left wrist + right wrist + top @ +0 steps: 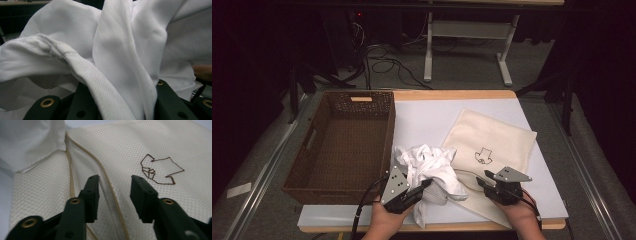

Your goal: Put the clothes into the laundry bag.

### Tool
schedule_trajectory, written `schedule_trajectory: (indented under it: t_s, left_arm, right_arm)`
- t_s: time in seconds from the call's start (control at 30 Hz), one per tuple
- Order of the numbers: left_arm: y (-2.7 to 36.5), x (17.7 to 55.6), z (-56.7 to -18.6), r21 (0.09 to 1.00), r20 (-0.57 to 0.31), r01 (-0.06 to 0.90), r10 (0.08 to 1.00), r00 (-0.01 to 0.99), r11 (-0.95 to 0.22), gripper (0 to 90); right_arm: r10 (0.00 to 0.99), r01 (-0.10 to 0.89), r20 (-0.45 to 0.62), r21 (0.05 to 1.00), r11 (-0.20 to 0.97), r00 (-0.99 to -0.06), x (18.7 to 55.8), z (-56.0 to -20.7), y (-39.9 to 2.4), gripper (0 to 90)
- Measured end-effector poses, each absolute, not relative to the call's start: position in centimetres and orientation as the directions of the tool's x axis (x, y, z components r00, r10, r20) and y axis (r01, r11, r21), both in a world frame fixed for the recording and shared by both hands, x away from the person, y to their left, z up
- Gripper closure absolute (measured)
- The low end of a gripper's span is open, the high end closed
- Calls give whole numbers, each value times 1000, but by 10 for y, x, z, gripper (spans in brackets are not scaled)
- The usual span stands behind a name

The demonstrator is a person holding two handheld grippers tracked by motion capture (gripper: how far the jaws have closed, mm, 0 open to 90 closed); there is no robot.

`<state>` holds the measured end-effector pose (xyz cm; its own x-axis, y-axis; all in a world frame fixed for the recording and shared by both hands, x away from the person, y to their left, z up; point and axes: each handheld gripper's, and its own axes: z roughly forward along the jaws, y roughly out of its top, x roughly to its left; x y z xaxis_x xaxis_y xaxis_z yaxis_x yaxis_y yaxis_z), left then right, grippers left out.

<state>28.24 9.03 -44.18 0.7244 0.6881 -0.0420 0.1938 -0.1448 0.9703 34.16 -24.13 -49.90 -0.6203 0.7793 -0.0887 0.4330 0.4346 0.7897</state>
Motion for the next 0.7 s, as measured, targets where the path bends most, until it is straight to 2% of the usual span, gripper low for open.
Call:
schedule_trajectory:
  t_s: [0.17, 0.33, 0.47, 0.53, 0.57, 0.63, 0.7]
  left_arm:
    - [90, 282, -443, 969, -41, 197, 689, 724, -148, 710]
    - [91, 283, -443, 969, -45, 202, 696, 716, -145, 710]
    - [93, 284, -442, 969, -48, 201, 697, 715, -140, 710]
    - [93, 284, -443, 969, -49, 203, 697, 715, -141, 710]
    - [93, 284, -443, 969, -49, 204, 697, 715, -140, 710]
    - [93, 283, -442, 969, -48, 202, 698, 715, -139, 710]
    - [93, 282, -442, 970, -45, 199, 700, 713, -140, 710]
  right_arm:
    - [766, 447, -71, 776, 445, -639, 348, -500, -240, 782]
    - [764, 467, -73, 753, 464, -641, 353, -502, -238, 841]
    - [754, 458, -102, 739, 494, -649, 356, -502, -238, 831]
    - [754, 456, -96, 744, 487, -649, 357, -501, -238, 716]
    - [756, 458, -95, 745, 485, -648, 356, -501, -238, 697]
    - [751, 457, -83, 748, 481, -655, 356, -503, -239, 699]
    - [746, 465, -66, 744, 480, -663, 355, -504, -240, 739]
